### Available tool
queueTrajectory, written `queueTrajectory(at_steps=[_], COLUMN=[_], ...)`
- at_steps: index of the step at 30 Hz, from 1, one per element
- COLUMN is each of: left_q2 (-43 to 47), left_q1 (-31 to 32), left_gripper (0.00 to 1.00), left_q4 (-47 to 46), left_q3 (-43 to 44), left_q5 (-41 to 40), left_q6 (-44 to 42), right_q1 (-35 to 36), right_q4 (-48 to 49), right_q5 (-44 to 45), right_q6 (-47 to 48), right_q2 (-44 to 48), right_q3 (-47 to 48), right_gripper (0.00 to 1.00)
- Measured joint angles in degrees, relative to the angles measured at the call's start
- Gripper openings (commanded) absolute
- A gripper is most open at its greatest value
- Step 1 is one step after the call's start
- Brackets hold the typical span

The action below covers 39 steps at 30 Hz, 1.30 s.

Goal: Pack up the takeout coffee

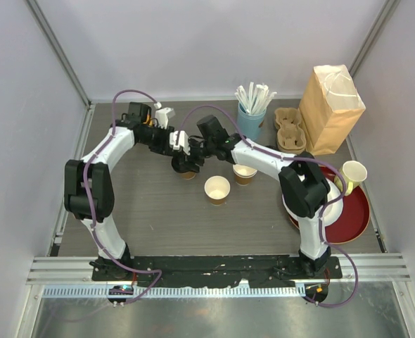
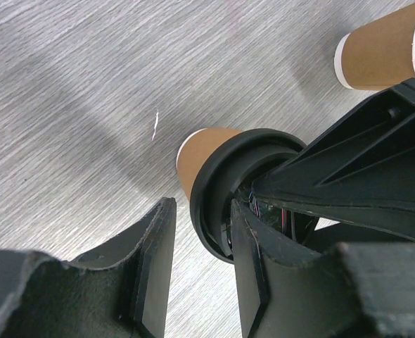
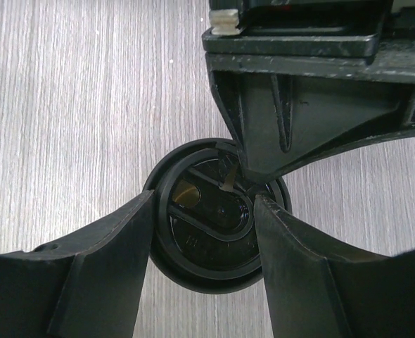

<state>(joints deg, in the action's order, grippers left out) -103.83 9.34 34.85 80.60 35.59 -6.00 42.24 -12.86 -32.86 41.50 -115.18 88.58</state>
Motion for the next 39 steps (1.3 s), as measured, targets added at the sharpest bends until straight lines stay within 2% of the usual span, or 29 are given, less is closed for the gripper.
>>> queueTrajectory(at_steps=[3,8,13,17,26,36,39], left_q2=[-0.2,-0.3,-0.3,-0.2,3.7,12.5,12.6], left_q1=[0.0,0.0,0.0,0.0,-0.1,-1.6,-1.6], left_gripper=[0.42,0.53,0.63,0.66,0.63,0.46,0.48], left_q4=[-0.3,-0.5,-0.5,-0.7,-0.6,-1.6,-2.8], left_q3=[0.0,0.1,0.7,1.3,-3.0,-11.8,-15.6], left_q5=[-0.1,-0.2,0.3,0.7,0.8,0.5,0.6], left_q6=[0.0,0.9,3.3,6.2,12.4,16.8,18.6], right_q1=[-0.9,-2.4,-2.9,-2.8,-2.0,-0.3,0.2], right_q4=[1.5,4.9,12.9,19.1,29.8,36.5,37.7], right_q5=[-1.0,-1.4,0.5,2.9,7.5,14.0,15.6], right_q6=[-2.6,-6.7,-11.6,-15.1,-20.5,-22.1,-22.2], right_q2=[-0.6,-0.4,2.6,4.7,5.8,7.6,8.0], right_q3=[0.0,-2.0,-8.9,-13.9,-19.8,-24.7,-25.8], right_gripper=[0.60,0.60,0.59,0.59,0.59,0.59,0.59])
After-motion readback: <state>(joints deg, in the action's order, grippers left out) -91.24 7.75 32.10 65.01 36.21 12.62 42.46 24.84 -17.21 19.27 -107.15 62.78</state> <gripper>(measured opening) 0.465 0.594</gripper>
